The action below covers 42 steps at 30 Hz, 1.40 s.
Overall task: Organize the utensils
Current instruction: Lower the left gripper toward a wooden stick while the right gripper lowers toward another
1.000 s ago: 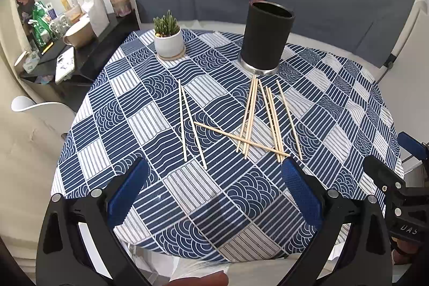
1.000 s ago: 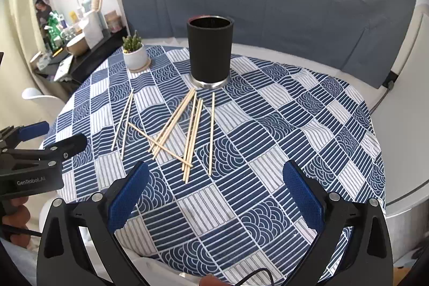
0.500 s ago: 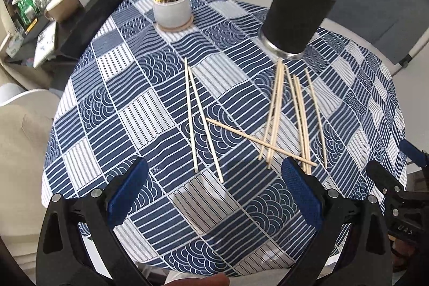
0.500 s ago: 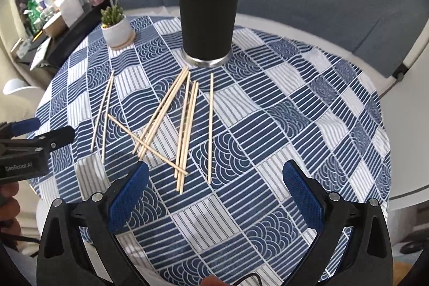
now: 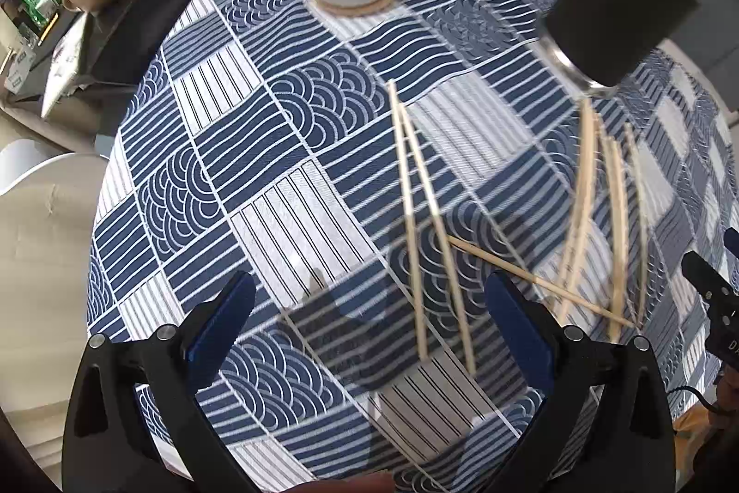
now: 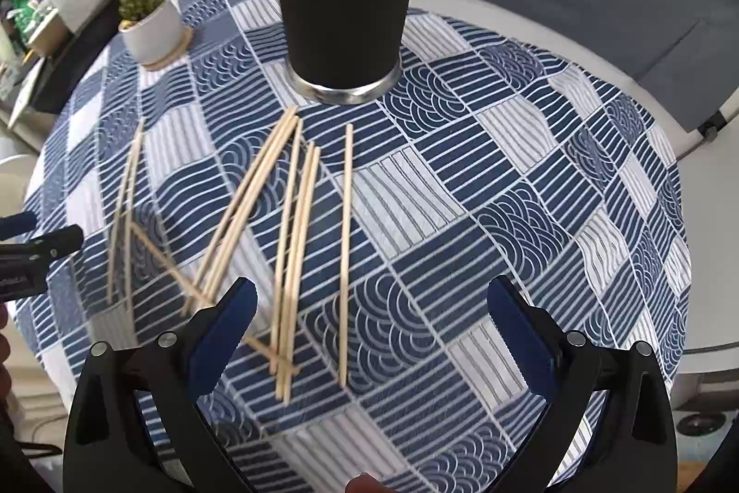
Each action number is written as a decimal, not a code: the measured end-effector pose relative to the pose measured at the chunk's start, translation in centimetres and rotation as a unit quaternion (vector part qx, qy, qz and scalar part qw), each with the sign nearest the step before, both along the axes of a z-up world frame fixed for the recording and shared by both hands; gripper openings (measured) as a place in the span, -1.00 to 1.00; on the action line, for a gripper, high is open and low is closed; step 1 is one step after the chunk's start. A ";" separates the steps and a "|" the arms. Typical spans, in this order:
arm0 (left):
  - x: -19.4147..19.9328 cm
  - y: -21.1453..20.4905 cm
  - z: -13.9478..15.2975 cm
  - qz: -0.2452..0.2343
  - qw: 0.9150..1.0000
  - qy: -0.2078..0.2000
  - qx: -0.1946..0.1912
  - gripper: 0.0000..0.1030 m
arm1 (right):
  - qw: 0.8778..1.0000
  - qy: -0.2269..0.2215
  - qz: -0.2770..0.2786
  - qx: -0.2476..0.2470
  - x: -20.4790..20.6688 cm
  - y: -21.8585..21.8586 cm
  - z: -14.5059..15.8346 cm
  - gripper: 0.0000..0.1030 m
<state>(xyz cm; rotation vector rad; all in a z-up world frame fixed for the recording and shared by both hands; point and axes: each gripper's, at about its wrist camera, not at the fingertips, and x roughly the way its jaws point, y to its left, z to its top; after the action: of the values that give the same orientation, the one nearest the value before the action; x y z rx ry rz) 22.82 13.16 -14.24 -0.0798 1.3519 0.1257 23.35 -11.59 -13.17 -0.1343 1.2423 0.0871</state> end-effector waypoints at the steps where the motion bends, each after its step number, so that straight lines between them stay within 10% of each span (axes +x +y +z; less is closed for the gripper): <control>1: 0.6 0.2 -0.6 0.000 1.000 0.008 -0.003 0.89 | 1.000 0.005 -0.002 -0.003 0.5 0.0 -0.6 0.85; 16: 4.2 2.0 -5.1 -0.008 0.998 0.046 0.037 0.91 | 0.998 0.064 -0.021 -0.018 4.4 -0.9 -6.8 0.85; 27: 6.3 4.0 -7.0 0.028 0.997 0.071 -0.017 0.93 | 0.996 0.087 -0.009 0.028 7.3 -2.5 -8.5 0.85; 42: 3.1 3.2 -6.3 0.055 0.998 -0.012 0.002 0.93 | 0.998 0.044 0.000 0.035 5.3 -2.2 -8.4 0.88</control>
<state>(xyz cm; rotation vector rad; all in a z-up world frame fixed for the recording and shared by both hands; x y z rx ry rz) 25.92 16.33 -20.55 -0.1520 1.3224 0.2208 28.62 -13.76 -21.58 -0.0695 1.3262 0.1382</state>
